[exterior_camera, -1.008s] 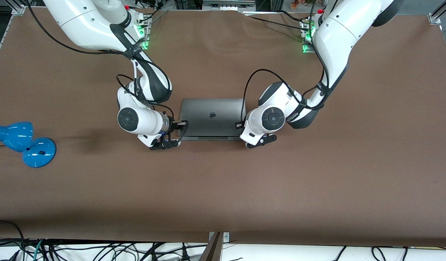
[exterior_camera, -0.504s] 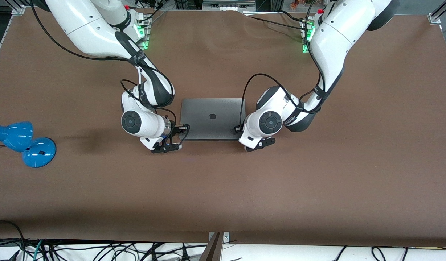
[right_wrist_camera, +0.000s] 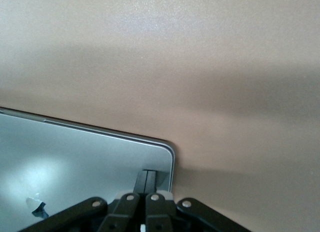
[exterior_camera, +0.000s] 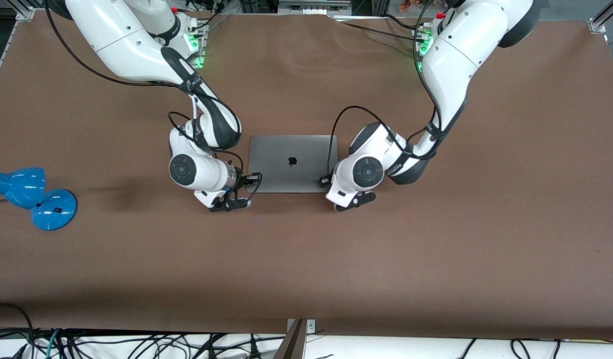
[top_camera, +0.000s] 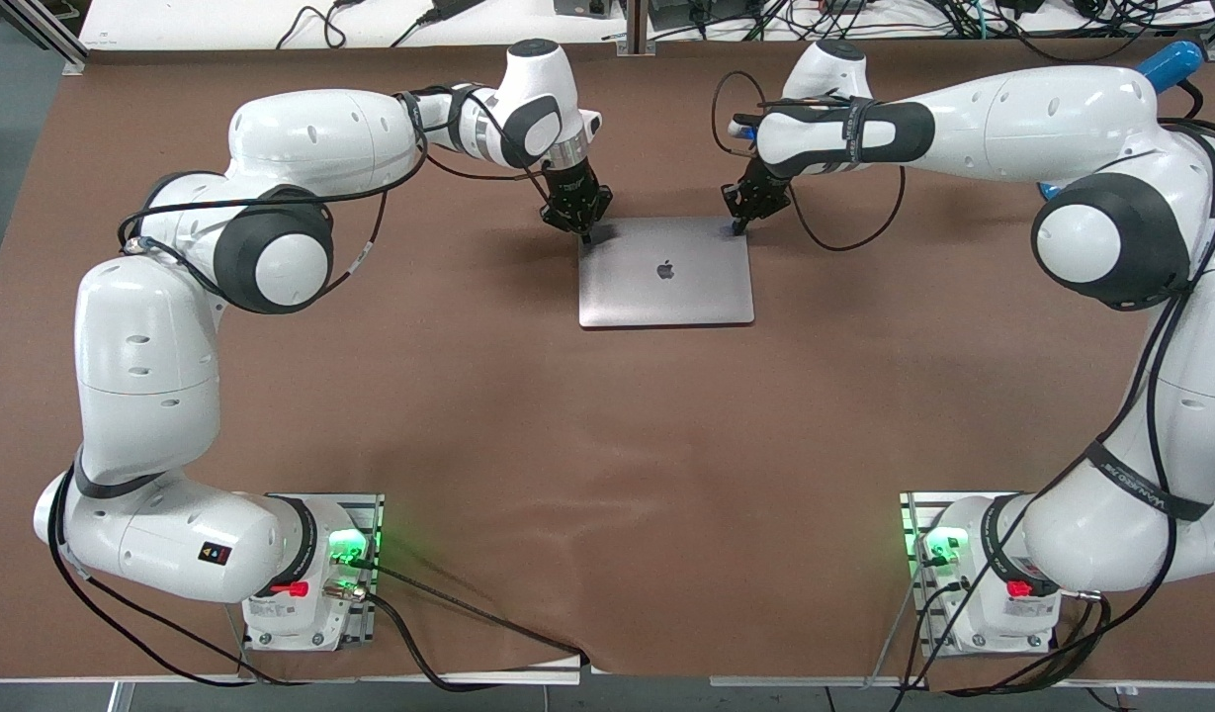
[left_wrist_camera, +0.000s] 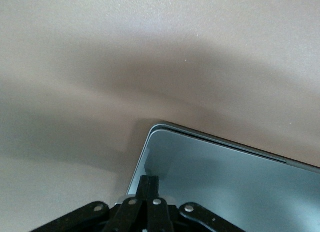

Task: Close laptop with both arms from behind
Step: 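Press the lid down flat with both grippers at its corners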

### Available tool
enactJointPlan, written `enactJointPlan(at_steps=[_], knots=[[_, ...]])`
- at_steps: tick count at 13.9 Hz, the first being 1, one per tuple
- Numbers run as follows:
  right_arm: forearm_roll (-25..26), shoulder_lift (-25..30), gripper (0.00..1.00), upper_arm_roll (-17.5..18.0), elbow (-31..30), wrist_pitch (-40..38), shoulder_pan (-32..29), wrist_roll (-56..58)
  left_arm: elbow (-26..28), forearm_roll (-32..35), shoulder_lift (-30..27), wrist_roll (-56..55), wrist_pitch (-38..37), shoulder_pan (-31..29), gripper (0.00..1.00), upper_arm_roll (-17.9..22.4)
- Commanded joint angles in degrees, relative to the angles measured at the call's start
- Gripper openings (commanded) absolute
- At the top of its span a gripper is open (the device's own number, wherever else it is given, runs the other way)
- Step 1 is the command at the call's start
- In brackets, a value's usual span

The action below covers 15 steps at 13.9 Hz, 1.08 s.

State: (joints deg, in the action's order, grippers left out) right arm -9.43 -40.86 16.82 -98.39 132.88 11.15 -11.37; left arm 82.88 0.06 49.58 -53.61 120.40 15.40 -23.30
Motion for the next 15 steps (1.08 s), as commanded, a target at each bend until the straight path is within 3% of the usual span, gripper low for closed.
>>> enactJointPlan(at_steps=[1, 12, 13, 14, 15], knots=[[0.6, -1.5, 0.00, -0.9, 1.2, 1.5, 1.4, 0.4, -2.1, 2.0, 1.5, -1.2, 0.3, 0.9, 0.00, 0.6], [-0.1, -1.1, 0.00, -1.4, 2.3, 0.8, 1.6, -0.2, -2.1, 2.0, 1.0, -1.2, 0.6, 2.2, 0.00, 2.2], [-0.2, -0.3, 0.00, -1.4, 2.3, 0.4, 1.4, -0.9, -2.1, 2.1, 0.6, -1.1, 0.5, 2.0, 0.05, 2.2], [-0.5, 0.4, 0.00, -1.4, 2.4, -0.5, 1.2, -2.1, -2.1, 2.2, 0.1, -1.1, 0.3, 1.5, 0.33, 2.2], [-1.0, 1.3, 0.02, -1.4, 3.1, -1.8, 1.2, -2.7, -2.1, 2.2, -0.5, -1.1, -0.2, 1.2, 0.72, 2.2]])
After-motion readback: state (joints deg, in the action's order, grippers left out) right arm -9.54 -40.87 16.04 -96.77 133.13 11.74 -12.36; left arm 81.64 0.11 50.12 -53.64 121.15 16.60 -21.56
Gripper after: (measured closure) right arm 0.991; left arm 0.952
